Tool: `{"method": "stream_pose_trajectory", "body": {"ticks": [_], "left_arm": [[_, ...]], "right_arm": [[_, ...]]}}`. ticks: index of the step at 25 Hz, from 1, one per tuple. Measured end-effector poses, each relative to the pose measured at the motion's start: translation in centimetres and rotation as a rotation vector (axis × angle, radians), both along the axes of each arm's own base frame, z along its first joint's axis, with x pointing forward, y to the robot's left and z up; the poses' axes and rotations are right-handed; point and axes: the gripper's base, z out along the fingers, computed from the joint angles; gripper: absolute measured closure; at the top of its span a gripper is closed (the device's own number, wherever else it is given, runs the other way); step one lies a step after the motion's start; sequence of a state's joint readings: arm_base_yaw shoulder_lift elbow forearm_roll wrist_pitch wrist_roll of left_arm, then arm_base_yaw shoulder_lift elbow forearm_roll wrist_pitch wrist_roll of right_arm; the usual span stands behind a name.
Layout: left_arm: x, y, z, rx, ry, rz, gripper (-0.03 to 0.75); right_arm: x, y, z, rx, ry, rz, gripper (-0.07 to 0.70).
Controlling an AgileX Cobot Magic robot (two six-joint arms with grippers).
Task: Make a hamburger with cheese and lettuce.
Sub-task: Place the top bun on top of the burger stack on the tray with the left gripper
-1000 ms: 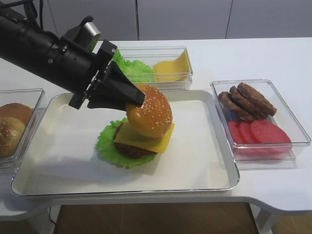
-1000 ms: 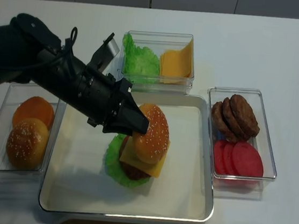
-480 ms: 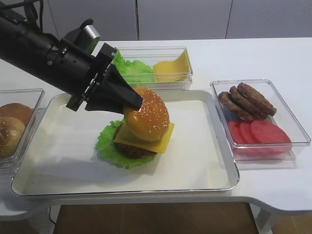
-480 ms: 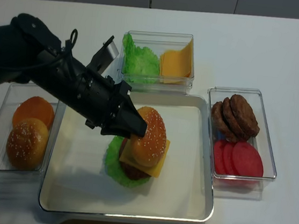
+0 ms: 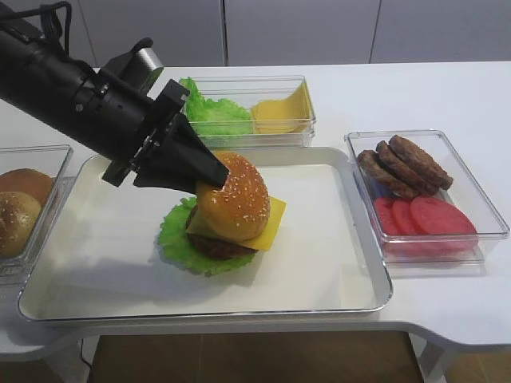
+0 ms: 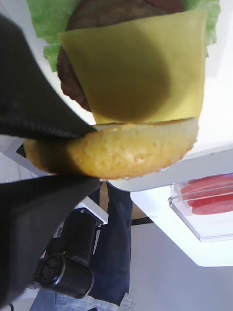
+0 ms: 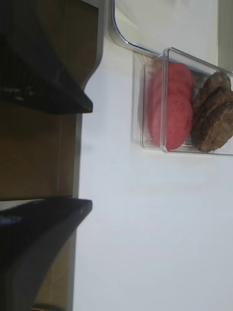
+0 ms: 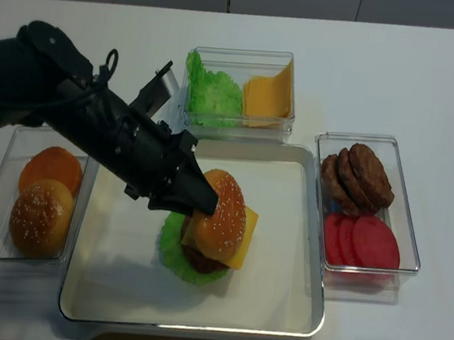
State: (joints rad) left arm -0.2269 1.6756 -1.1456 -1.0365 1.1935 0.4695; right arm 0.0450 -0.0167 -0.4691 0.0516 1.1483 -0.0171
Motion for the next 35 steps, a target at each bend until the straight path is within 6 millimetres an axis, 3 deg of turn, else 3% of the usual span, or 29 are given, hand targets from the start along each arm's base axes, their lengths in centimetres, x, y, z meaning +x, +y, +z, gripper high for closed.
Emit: {"method": "stream_pose_trajectory", "body": {"ticks": [24,35], "left_arm": [[0.11,-0.25,0.35,-0.047,0.000,0.015,0.562],[0.48,-0.33,-0.54,-0.040,0.023,0.014,0.562]], "right_arm": [[0.00,0.00,0.00,0.000,0.000,0.000,0.200],[0.00,0.00,0.00,0.000,0.000,0.000,0.200]]}}
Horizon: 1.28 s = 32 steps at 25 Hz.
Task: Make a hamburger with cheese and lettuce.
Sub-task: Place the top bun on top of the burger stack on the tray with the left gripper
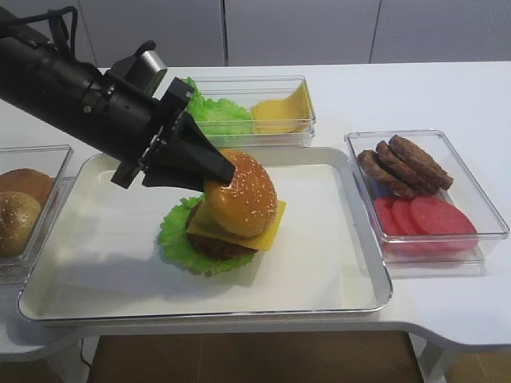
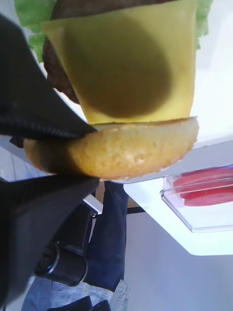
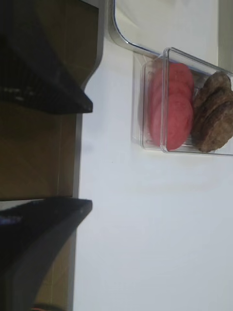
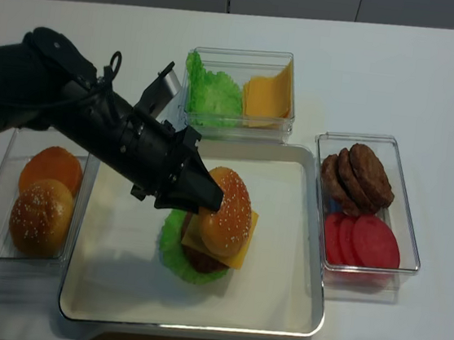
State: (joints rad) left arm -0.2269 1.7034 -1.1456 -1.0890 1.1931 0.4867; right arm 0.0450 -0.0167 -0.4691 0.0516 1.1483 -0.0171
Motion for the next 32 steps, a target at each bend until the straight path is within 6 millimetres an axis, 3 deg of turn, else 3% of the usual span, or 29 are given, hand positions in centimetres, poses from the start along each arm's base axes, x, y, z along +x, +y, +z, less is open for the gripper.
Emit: {"method": "stream_pose_trajectory", "body": {"ticks": [32], "left_arm": [[0.08,-0.02,-0.20,0.001,0.005,-0.001,0.565]], "right_arm": [[0.00,0.00,0.00,0.000,0.000,0.000,0.200]]}}
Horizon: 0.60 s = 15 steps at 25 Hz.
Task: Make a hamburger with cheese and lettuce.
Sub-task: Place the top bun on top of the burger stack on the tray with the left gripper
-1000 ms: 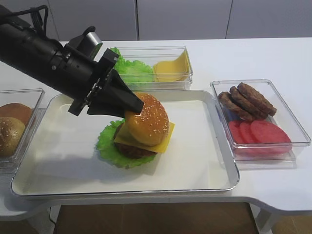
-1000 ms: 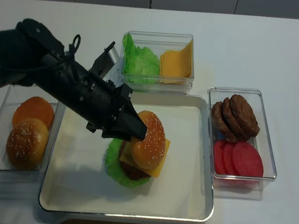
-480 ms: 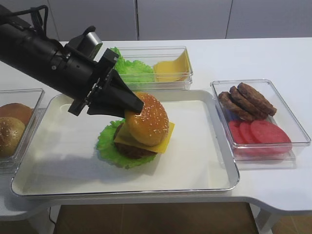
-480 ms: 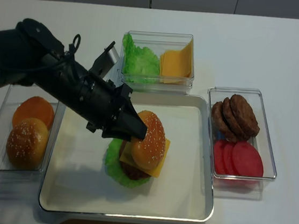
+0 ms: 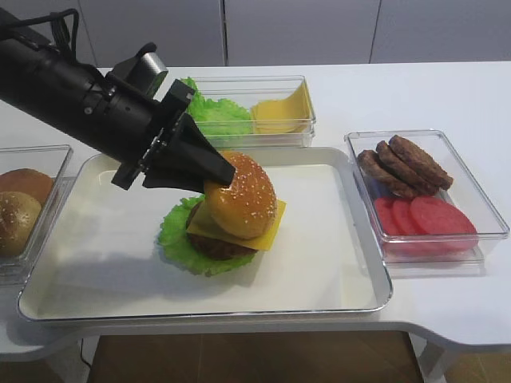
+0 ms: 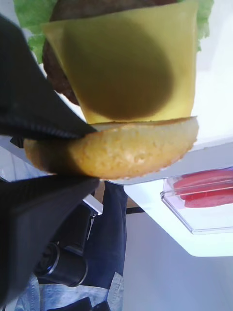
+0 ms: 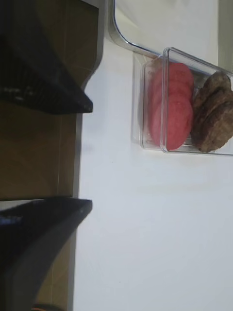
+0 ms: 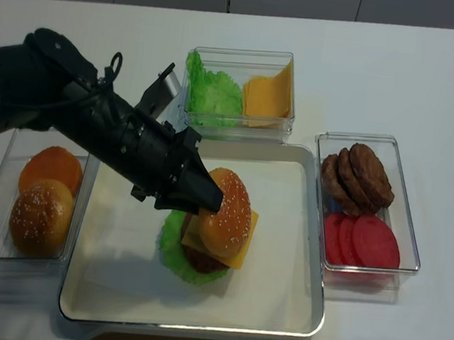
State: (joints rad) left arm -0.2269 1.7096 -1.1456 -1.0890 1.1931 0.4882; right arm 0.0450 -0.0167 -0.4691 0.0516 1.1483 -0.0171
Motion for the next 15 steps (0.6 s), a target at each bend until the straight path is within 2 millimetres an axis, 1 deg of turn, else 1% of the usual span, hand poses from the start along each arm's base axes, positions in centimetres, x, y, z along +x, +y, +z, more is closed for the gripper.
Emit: {"method": "stream_pose_trajectory", "body": {"ticks": [3,12,15], "left_arm": [[0.00,0.00,0.00,0.000,0.000,0.000,0.561],[0.00,0.01,-0.01,0.002,0.001,0.000,0.506],[0.15,0.35,-0.02,0.004,0.009,0.016,0.492]], "right_arm": [[0.00,0.00,0.00,0.000,0.000,0.000,0.200],[0.00,0.00,0.00,0.000,0.000,0.000,0.200],[0.00,0.00,0.00,0.000,0.000,0.000,0.200]]}}
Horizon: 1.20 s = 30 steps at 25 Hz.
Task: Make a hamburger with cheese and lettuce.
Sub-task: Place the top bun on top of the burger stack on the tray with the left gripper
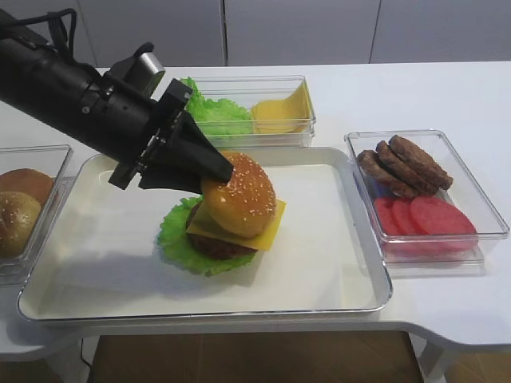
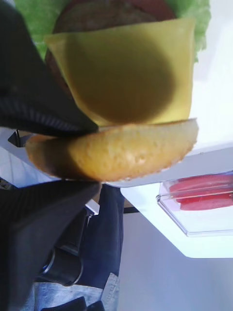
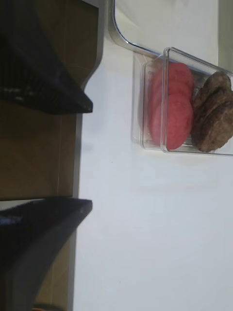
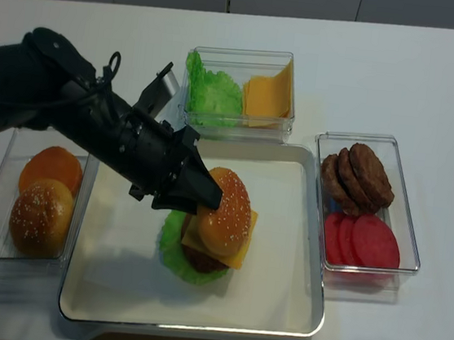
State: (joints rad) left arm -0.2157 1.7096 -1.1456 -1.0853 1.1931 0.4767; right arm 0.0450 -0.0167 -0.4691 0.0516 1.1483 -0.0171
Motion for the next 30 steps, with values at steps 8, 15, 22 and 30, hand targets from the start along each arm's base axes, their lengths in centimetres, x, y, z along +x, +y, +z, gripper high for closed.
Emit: {"method": "stream_pose_trajectory", "body": {"ticks": [8,15,22,30], "left_arm": [[0.02,0.26,-0.14,0.020,0.010,0.005,0.487],[-0.05,0.40,-0.33,0.046,0.020,0.002,0.486],[-0.06,0.42,-0.37,0.051,0.021,0.001,0.429],[-0.07,0.44,-0.40,0.055,0.020,-0.001,0.398]], "right_arm": [[0.00,0.00,0.00,0.000,0.000,0.000,0.200],[0.00,0.00,0.00,0.000,0.000,0.000,0.200],[0.00,0.00,0.00,0.000,0.000,0.000,0.200],[0.00,0.00,0.00,0.000,0.000,0.000,0.200]]}}
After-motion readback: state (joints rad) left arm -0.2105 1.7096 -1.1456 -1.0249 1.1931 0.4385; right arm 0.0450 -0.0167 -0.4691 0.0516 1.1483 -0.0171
